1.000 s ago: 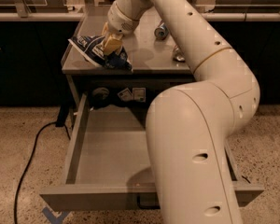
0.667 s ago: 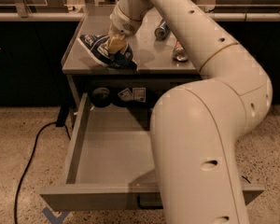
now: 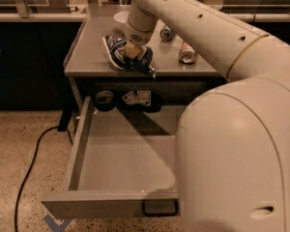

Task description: Pick blue chip bag from top drawer and place on counter

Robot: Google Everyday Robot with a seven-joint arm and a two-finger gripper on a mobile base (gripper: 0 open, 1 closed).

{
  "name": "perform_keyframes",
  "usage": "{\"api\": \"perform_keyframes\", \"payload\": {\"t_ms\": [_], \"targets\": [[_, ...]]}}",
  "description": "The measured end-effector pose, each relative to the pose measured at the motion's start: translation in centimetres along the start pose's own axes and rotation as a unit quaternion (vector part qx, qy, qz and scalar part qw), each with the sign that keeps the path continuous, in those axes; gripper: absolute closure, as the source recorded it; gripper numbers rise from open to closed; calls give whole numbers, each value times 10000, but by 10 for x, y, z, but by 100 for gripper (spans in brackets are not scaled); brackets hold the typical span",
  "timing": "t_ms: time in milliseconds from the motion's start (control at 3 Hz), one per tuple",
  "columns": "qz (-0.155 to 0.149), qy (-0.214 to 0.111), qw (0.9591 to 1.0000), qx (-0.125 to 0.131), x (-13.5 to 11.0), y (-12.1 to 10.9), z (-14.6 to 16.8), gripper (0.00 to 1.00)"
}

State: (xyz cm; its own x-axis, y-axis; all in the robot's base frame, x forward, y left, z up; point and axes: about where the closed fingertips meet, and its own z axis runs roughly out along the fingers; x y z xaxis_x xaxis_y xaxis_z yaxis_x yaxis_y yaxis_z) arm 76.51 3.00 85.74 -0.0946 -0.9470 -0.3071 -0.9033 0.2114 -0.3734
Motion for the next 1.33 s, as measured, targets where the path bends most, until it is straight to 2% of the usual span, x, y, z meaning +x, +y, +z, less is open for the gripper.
{"api": "perform_keyframes", "payload": {"t_ms": [667,1000,1333], "targets": [[199,71,9998,-29,6,3,4,100],[199,71,9998,-29,6,3,4,81],[199,71,9998,-29,6,4,4,58]]}}
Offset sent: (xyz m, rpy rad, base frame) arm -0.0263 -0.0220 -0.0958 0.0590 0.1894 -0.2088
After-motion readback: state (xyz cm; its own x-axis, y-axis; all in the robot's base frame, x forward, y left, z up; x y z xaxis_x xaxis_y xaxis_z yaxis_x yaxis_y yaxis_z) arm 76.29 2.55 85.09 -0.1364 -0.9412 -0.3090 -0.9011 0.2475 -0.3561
